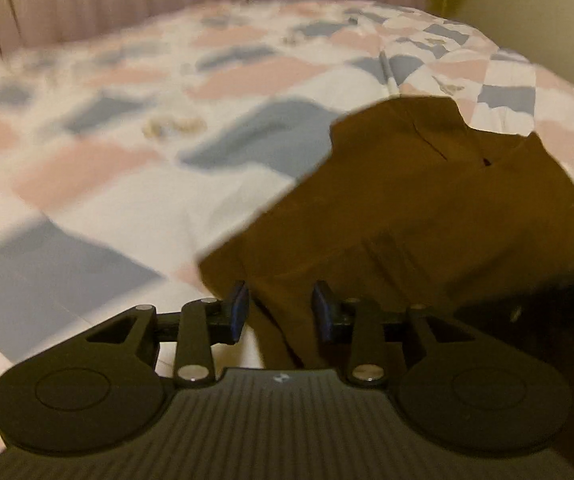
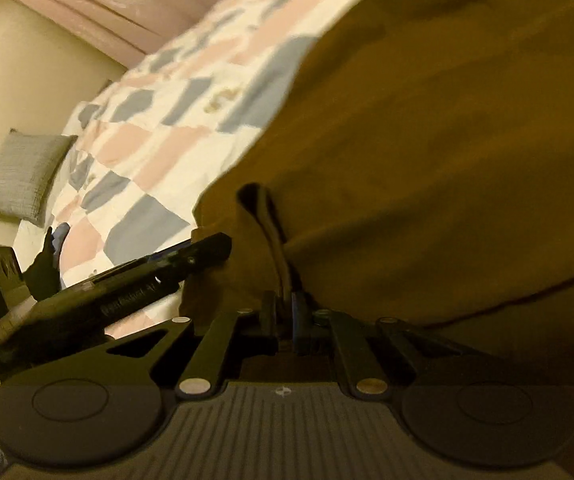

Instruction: Fold clothes

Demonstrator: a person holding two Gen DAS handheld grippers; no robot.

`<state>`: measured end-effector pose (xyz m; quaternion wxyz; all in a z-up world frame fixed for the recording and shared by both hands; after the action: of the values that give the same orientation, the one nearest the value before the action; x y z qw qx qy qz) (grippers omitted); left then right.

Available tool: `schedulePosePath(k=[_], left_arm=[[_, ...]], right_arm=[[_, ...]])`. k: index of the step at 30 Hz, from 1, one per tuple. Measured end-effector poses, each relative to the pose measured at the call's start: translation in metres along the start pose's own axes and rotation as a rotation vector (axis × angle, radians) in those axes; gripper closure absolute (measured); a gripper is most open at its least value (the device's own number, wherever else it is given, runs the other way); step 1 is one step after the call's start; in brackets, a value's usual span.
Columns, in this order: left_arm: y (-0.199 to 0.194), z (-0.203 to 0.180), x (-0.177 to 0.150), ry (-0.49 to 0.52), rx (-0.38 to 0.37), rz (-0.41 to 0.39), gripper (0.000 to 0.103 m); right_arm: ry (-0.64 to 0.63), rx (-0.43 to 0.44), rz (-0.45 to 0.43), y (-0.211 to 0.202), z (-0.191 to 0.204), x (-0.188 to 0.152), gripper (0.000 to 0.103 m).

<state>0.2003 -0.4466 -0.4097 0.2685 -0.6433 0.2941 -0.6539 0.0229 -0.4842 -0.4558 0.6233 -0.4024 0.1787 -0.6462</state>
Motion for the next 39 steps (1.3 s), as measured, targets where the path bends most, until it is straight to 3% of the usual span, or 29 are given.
schedulePosePath(k=[3,6,8,9,12,14,16,21,24,27,29,32,33,34,39], left_arm=[[-0.020,-0.005,0.005,-0.026,-0.043,-0.062,0.074],[-0.006,-0.015,-0.003,-0.046,-0.103,0.006,0.072],[0.019,-0.020,-0.013,0.002,-0.061,0.106,0.075],[0.021,-0.020,-0.009,0.003,-0.064,0.108,0.076],[0.009,-0.007,0.023,-0.055,-0.116,0.020,0.075],[0.015,0.005,0.048,-0.113,-0.152,-0.009,0.070],[0.028,0.017,0.071,-0.172,-0.189,-0.015,0.070],[0.089,0.026,0.111,-0.310,-0.318,0.082,0.066],[0.110,0.025,0.114,-0.342,-0.363,0.108,0.064],[0.128,0.022,0.114,-0.366,-0.402,0.127,0.064],[0.140,0.020,0.114,-0.382,-0.428,0.140,0.064],[0.158,0.018,0.114,-0.405,-0.467,0.160,0.084],[0.159,0.015,0.115,-0.373,-0.461,0.151,0.093],[0.152,0.010,0.116,-0.302,-0.445,0.123,0.096],[0.106,-0.031,0.109,0.175,-0.359,0.020,0.098]], right_arm=[[-0.115,-0.022,-0.035,-0.013,0.012,0.010,0.083],[-0.228,-0.034,-0.109,-0.029,0.020,0.022,0.083],[-0.227,-0.017,-0.076,-0.028,0.012,0.030,0.083],[-0.227,-0.008,-0.060,-0.027,0.007,0.034,0.083],[-0.225,0.018,-0.011,-0.025,-0.006,0.046,0.084],[-0.224,0.035,0.022,-0.023,-0.015,0.054,0.077],[-0.221,0.041,-0.004,-0.037,-0.034,0.082,0.064],[-0.226,-0.077,-0.091,-0.067,-0.091,0.173,0.061],[-0.203,-0.088,-0.095,-0.066,-0.112,0.212,0.060],[-0.196,-0.048,-0.043,-0.049,-0.117,0.233,0.047],[-0.199,-0.029,0.011,-0.032,-0.119,0.237,0.046],[-0.226,-0.051,0.066,-0.010,-0.119,0.241,0.048],[-0.246,-0.053,0.063,-0.007,-0.119,0.242,0.066],[-0.276,-0.054,0.055,-0.006,-0.119,0.242,0.093],[-0.514,-0.035,-0.040,-0.035,-0.106,0.222,0.094]])
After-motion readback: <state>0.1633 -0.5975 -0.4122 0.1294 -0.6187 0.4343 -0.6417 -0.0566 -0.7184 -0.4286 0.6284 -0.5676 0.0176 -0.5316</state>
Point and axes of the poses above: each gripper's, at about its wrist camera, not at the fingertips, and y roughly the way its jaws point, z to its left, x to its top, the point moved 5 cm from there along y, roughly the way its jaws point, and after that the axes turned 4 degrees about -x, right-handed, at the moved point
